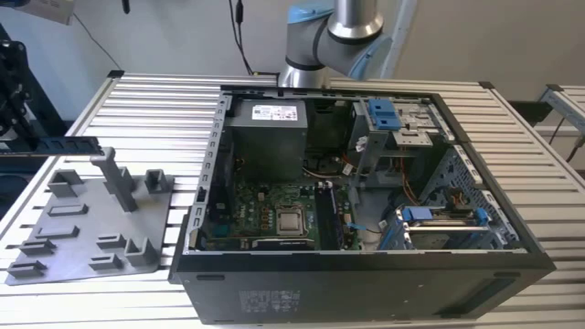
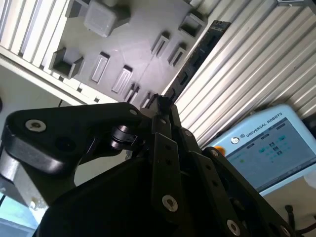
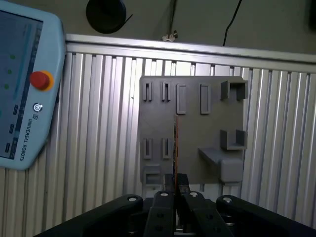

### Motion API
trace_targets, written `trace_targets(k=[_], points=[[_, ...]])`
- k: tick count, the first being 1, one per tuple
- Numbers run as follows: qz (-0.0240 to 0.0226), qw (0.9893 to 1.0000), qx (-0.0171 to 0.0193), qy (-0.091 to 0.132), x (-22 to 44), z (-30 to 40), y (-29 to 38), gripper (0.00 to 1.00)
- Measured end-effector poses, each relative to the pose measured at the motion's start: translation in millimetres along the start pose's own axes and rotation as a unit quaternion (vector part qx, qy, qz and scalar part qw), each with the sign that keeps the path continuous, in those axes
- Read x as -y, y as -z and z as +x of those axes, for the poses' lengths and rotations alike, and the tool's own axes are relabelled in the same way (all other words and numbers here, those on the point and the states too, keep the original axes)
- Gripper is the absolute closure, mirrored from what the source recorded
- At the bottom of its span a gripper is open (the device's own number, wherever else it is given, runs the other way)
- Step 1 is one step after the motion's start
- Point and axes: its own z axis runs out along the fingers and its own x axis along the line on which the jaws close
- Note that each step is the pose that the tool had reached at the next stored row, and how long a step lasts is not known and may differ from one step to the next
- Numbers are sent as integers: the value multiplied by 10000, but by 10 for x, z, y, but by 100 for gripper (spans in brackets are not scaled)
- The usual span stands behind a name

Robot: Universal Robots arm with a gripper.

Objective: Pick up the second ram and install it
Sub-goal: 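Pick up the second ram and move it above second insertion slot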

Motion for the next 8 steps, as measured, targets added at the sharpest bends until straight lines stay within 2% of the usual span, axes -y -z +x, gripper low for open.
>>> trace_targets(k=[3, 8], points=[[32, 10000, -15, 0, 9, 0, -7, 86], [115, 9999, -64, 1, 26, 2, -22, 86]])
